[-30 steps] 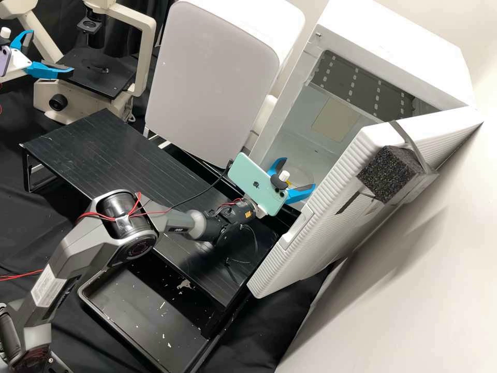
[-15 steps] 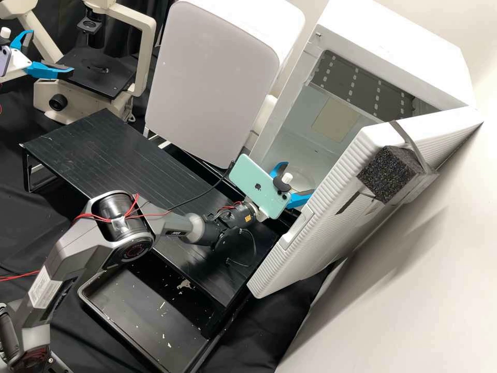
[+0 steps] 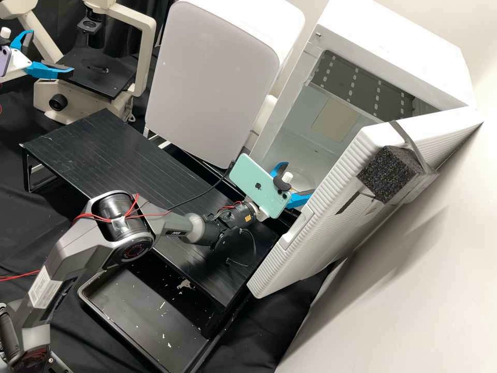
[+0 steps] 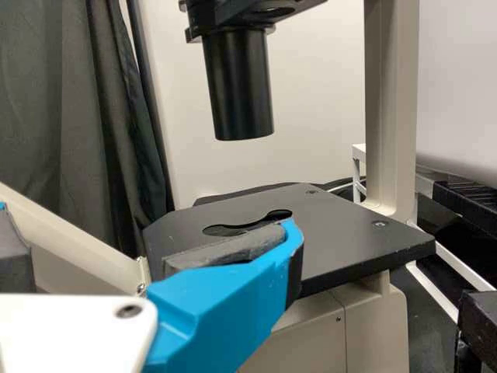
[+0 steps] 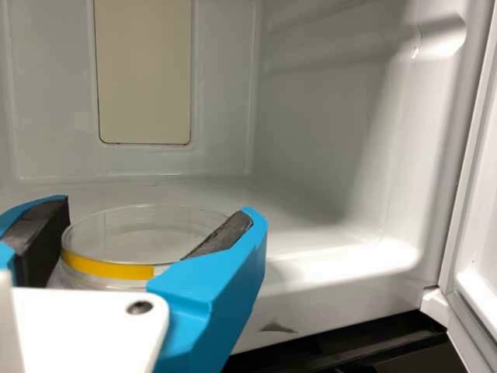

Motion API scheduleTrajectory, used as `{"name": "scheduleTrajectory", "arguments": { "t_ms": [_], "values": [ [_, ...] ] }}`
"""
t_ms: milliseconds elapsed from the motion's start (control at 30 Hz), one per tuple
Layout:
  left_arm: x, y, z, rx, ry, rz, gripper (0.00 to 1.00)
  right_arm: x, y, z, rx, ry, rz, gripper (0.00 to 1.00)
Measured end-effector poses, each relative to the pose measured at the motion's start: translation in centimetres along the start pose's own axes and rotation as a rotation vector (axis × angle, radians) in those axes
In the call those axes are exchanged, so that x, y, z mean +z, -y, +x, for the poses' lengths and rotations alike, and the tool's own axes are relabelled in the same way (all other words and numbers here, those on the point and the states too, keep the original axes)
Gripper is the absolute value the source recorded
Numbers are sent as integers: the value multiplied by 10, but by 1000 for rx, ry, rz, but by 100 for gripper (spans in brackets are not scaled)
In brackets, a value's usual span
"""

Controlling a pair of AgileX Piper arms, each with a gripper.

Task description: Take the petri dish out of the incubator

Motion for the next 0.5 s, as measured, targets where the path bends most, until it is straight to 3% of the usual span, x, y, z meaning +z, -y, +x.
{"name": "scheduleTrajectory", "arguments": {
  "t_ms": [500],
  "values": [
    [0, 0, 0, 0, 0, 0, 100, -4, -1, 15, 1, -6, -6, 0]
  ]
}}
